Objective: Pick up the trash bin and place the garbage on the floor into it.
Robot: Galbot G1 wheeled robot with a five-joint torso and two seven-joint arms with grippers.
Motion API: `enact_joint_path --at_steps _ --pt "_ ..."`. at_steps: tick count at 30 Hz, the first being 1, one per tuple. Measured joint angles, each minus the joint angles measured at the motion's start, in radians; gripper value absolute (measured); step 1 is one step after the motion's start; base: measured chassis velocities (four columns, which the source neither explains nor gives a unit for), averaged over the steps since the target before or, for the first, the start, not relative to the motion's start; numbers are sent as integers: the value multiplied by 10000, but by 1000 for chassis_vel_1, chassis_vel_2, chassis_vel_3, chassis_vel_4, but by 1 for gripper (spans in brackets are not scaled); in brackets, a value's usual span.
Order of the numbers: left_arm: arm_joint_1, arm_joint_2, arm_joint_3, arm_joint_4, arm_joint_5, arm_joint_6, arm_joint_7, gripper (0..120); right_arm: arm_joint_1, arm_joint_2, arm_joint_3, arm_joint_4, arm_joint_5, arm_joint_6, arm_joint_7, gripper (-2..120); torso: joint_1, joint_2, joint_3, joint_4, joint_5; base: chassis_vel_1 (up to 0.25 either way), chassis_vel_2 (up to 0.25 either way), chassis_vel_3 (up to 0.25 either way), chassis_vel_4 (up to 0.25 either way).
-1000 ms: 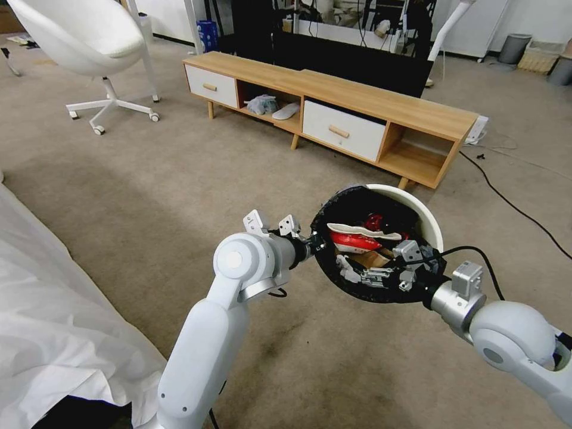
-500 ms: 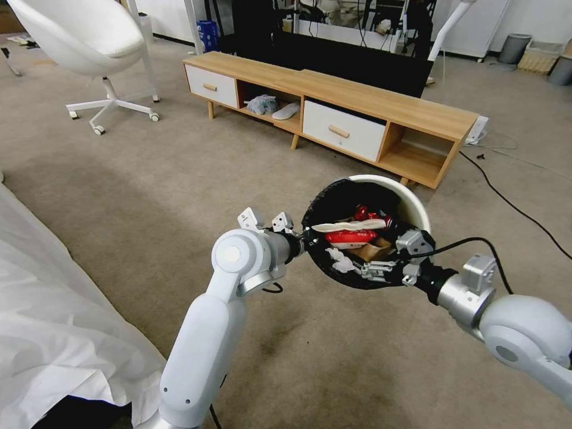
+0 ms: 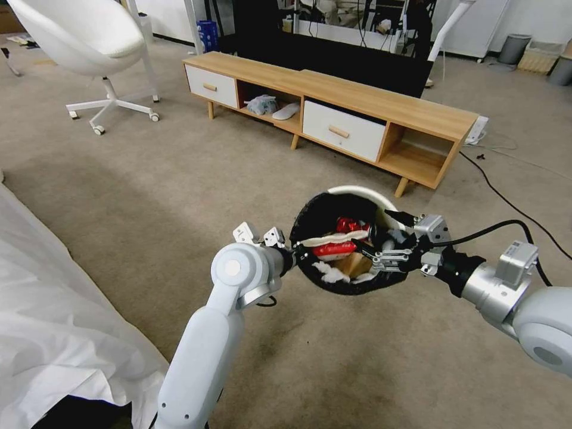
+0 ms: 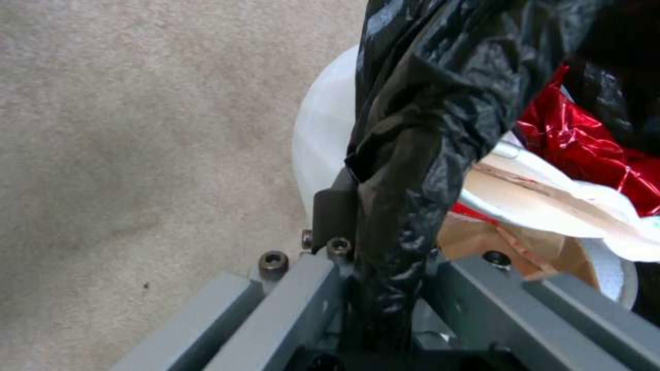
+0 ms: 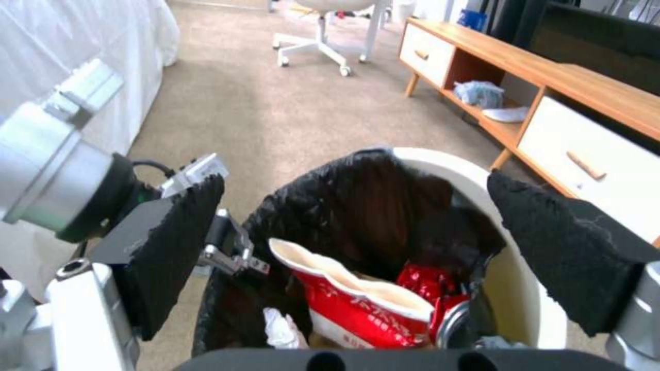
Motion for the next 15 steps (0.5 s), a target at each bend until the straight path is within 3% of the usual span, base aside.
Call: enact_joint_path --at_steps 8,15 --pt "153 139 -120 67 240 46 3 0 455 158 -63 -27 178 -3 64 99 0 0 0 -1 1 0 0 0 0" --pt "450 601 -74 -130 545 106 385 0 1012 338 15 -303 135 114 262 100 0 0 0 -1 0 0 0 0 0"
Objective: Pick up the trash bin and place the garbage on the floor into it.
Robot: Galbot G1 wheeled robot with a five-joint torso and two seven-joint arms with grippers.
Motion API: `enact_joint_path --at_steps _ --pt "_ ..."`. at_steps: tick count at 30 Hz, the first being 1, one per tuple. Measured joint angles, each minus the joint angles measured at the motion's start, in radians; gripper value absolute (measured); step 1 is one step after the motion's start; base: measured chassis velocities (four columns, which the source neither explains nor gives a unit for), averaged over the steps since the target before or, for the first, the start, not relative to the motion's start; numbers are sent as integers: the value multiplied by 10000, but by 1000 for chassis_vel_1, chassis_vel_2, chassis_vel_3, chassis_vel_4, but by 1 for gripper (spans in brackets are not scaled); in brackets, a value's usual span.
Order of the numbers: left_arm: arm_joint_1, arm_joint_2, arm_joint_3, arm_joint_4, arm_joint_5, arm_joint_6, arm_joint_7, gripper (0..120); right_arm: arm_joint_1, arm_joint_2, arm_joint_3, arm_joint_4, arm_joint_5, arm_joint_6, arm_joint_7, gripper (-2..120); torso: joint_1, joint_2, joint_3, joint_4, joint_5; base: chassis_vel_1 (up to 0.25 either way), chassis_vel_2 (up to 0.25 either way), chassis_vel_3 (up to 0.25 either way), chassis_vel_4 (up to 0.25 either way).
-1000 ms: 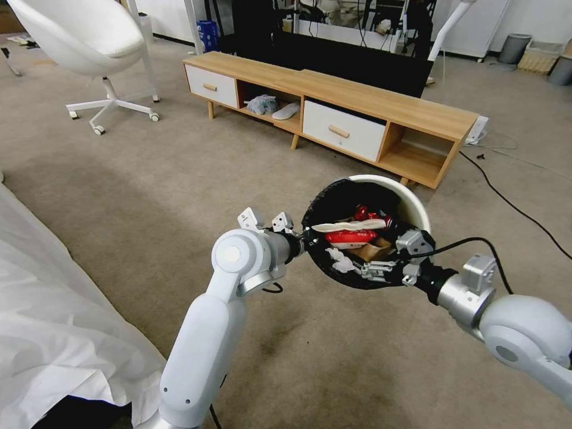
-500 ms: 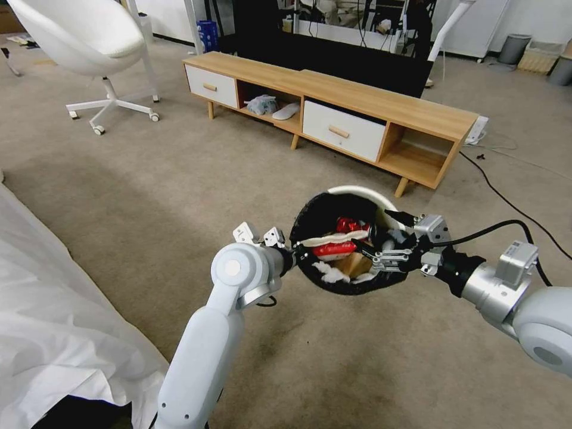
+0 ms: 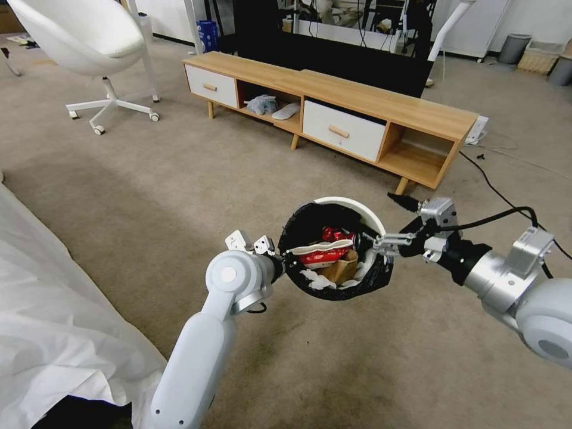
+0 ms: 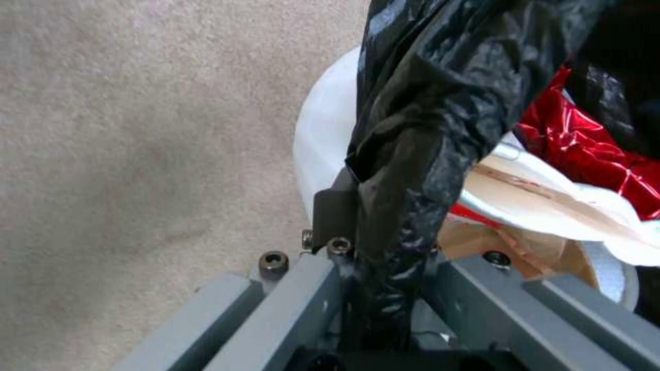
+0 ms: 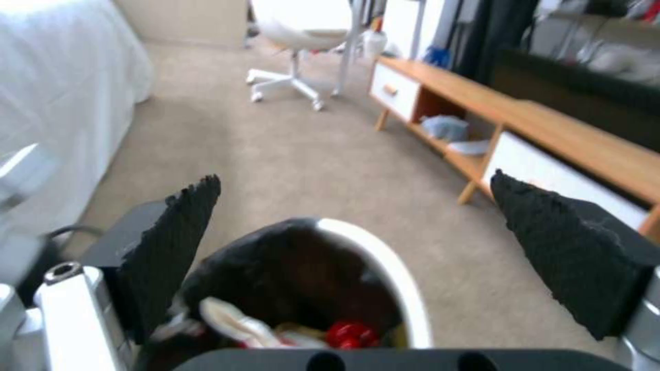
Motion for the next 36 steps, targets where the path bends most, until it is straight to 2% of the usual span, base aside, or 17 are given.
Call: enact_joint_path --at_steps 5,9,11,21,24,25,26,28,29,31,32,34,35,36 --pt "77 645 128 -372 200 -2 755 0 327 339 212 -548 -651 165 72 100 0 0 0 1 1 0 0 0 0" --pt "3 877 235 -499 306 -18 1062 0 404 594 353 -836 -907 235 206 100 0 0 1 3 0 0 0 0 0" --pt "-209 1055 360 -632 483 -61 1398 0 340 962 639 -1138 -1101 244 633 100 0 -1 1 2 1 0 0 0 0" --pt "-764 1156 548 -859 1603 -186 2293 0 -854 1803 2390 -1443 -1765 -78 1341 100 0 -1 0 2 1 0 0 0 0" --pt "-847 1032 596 -940 1932 -186 2440 0 -1476 2084 3053 -1383 -2009 -161 1353 100 0 -2 0 1 3 0 0 0 0" --pt "-892 840 620 -955 2295 -183 2597 0 -2035 2378 3668 -1292 -2330 -202 1352 100 0 -2 0 -3 1 0 0 0 0" --pt "-892 840 620 -955 2295 -183 2597 0 -2035 2378 3668 -1292 -2330 -202 1352 100 0 -2 0 -3 1 0 0 0 0" --pt "-930 503 671 -949 2837 -133 2825 0 -2572 3009 4341 -1132 -2802 -236 1294 100 0 -3 0 2 2 0 0 0 0" --pt "-930 503 671 -949 2837 -133 2825 0 -2572 3009 4341 -1132 -2802 -236 1294 100 0 -3 0 2 2 0 0 0 0" --pt "-947 12 788 -921 3308 6 2991 0 -3085 3892 5143 -904 -3381 -246 1169 100 0 -3 -1 0 2 0 0 0 0" --pt "-947 12 788 -921 3308 6 2991 0 -3085 3892 5143 -904 -3381 -246 1169 100 0 -3 -1 0 2 0 0 0 0" --pt "-831 -472 889 -820 4095 155 3209 0 -3604 4930 5986 -624 -3839 -247 991 100 0 -2 -1 -3 3 0 0 0 0" --pt "-831 -472 889 -820 4095 155 3209 0 -3604 4930 5986 -624 -3839 -247 991 100 0 -2 -1 -3 3 0 0 0 0" --pt "-743 -636 936 -786 4314 207 3239 0 -3771 5252 6210 -511 -4021 -229 880 100 -1 -2 -1 -3 3 0 0 0 0"
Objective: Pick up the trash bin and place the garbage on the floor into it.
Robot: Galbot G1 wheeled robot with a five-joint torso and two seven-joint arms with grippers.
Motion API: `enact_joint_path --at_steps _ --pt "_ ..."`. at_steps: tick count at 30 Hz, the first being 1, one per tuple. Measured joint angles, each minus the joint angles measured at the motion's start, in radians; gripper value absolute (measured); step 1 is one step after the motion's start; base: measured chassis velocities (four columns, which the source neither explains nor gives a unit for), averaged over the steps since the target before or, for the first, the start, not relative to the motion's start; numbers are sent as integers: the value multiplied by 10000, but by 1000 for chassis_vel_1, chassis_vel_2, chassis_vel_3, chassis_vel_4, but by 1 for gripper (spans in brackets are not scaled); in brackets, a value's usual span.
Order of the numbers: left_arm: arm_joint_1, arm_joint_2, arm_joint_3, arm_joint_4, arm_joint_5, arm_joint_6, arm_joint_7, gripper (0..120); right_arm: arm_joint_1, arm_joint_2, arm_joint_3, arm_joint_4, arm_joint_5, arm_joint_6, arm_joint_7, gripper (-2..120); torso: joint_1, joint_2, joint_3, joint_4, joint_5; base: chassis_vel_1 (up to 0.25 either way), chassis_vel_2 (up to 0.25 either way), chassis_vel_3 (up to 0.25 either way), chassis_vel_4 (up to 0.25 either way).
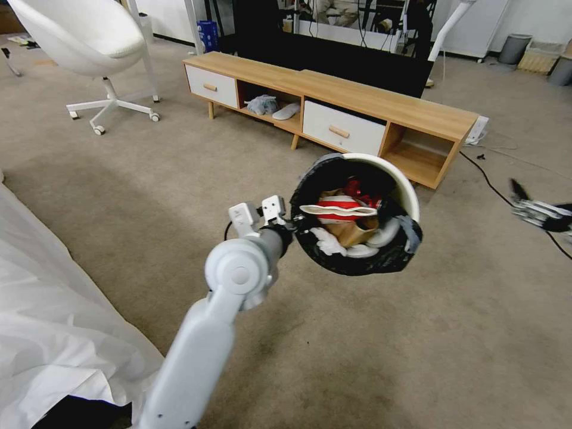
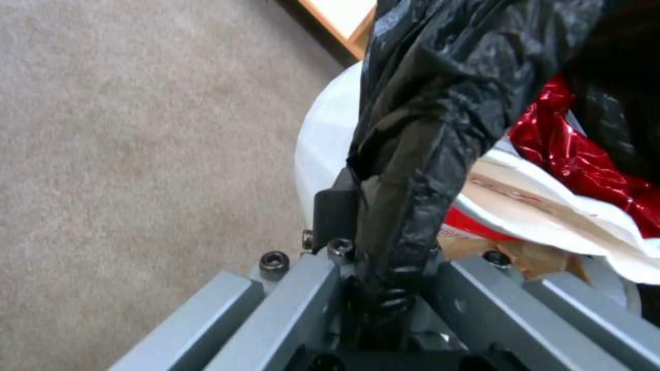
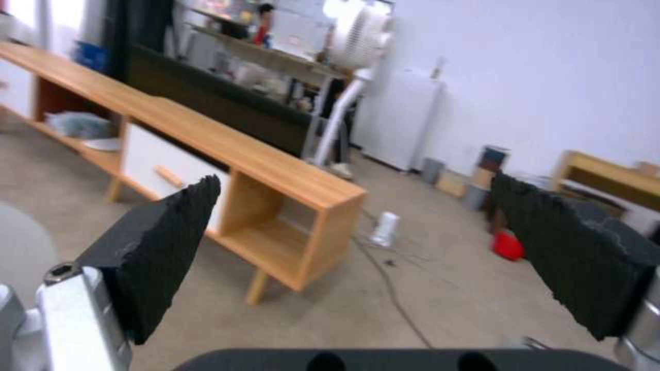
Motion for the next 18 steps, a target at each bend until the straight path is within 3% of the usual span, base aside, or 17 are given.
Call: enact_joint_path --at_steps 5,8,9,10,13,18 --pt "353 -564 172 82 856 193 298 0 -754 1515 781 502 -774 436 -663 100 0 0 0 4 -2 0 0 0 0" --pt "438 -658 194 82 980 219 375 0 -837 2024 827 616 -928 582 -723 100 0 0 0 4 -3 0 0 0 0" --pt "582 -760 260 75 1192 245 509 0 -856 2761 848 722 -1161 789 -808 100 0 0 -1 0 -2 0 0 0 0" --pt "582 -760 260 75 1192 245 509 0 -856 2761 848 722 -1161 789 -808 100 0 0 -1 0 -2 0 0 0 0" --pt "813 -833 439 37 1590 264 851 0 -792 3894 829 946 -1440 1036 -908 100 0 1 0 0 -2 0 0 0 0" --pt "907 -834 460 31 1770 268 1012 0 -764 4389 808 1100 -1590 1193 -1020 100 0 0 1 6 -4 0 0 0 0"
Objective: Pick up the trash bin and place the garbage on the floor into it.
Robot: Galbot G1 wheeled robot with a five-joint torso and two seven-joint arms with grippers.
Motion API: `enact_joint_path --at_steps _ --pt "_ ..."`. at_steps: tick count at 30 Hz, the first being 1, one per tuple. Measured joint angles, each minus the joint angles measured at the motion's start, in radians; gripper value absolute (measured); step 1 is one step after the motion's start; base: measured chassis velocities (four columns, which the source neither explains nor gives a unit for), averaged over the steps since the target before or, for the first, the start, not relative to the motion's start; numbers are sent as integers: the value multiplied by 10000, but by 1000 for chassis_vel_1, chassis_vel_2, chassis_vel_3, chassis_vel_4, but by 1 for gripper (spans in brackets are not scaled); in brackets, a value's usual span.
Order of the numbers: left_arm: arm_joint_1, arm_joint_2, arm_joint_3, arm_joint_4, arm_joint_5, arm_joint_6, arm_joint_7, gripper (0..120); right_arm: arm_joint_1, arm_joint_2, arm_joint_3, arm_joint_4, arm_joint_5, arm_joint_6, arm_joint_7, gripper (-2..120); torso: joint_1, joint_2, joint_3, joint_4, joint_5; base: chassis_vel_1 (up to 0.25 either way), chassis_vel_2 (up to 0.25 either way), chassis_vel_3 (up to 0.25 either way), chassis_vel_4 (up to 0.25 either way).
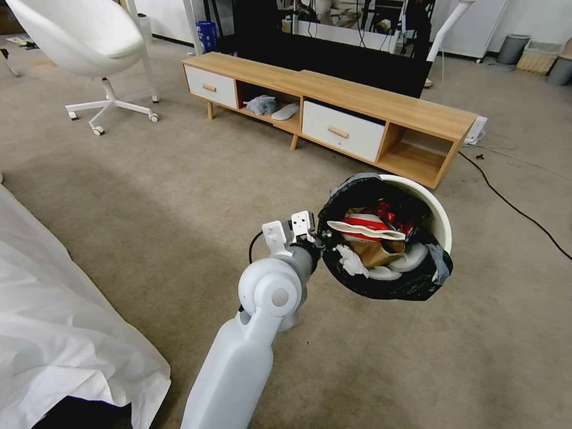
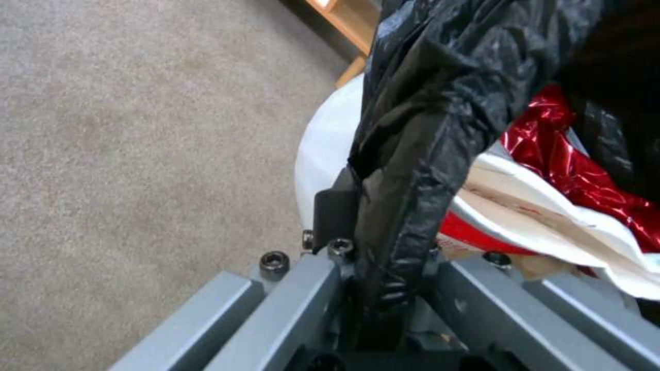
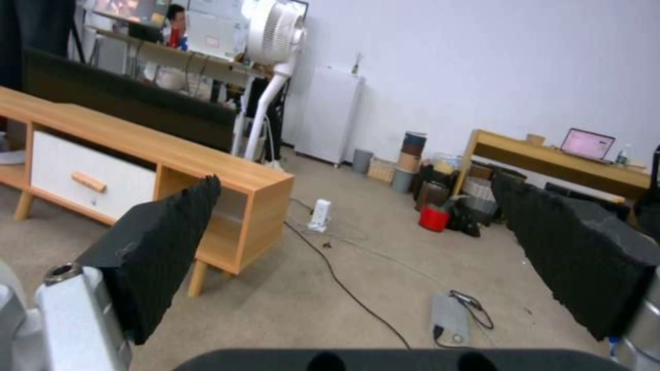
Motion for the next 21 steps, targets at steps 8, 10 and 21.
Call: enact_joint_path --at_steps 8,10,21 --pt "45 87 -17 -66 7 0 49 0 2 430 124 221 -66 150 -135 100 0 0 0 -2 0 0 0 0 0" --pt "83 163 -17 -100 5 0 74 0 -4 526 123 294 -129 173 -186 100 1 0 0 -1 0 0 0 0 0" --pt "53 557 99 -202 -112 -30 275 0 -131 1060 91 548 -500 456 -336 100 0 1 0 -3 0 0 0 0 0"
